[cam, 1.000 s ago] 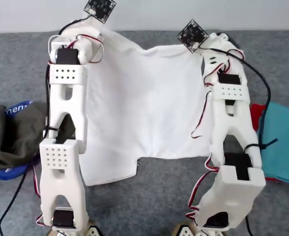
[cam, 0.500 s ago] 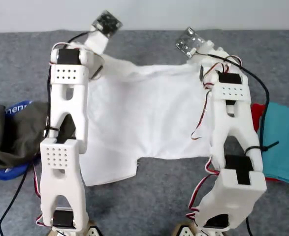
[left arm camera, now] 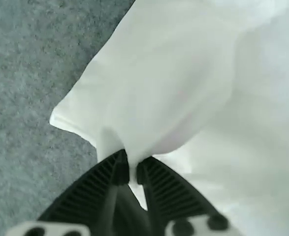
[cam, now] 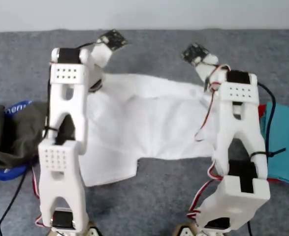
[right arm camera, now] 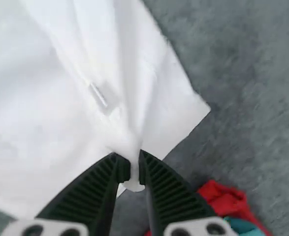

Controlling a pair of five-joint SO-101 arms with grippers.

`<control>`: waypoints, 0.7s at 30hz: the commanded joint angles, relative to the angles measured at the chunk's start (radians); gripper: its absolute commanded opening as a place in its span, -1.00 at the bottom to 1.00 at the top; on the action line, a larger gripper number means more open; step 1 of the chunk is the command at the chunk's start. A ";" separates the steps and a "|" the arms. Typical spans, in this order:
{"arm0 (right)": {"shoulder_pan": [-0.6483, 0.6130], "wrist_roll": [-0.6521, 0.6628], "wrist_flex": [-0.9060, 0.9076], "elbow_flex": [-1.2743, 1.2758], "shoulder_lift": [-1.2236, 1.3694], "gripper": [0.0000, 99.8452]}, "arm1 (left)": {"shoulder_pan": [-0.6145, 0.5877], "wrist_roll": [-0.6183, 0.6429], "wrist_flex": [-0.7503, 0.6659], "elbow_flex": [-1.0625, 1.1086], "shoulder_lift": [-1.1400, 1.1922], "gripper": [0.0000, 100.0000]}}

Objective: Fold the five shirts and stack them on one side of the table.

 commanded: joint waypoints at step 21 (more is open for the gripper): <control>0.127 0.157 0.297 -0.031 -0.093 -0.98 | 0.003 -0.034 0.029 1.173 -0.744 -0.97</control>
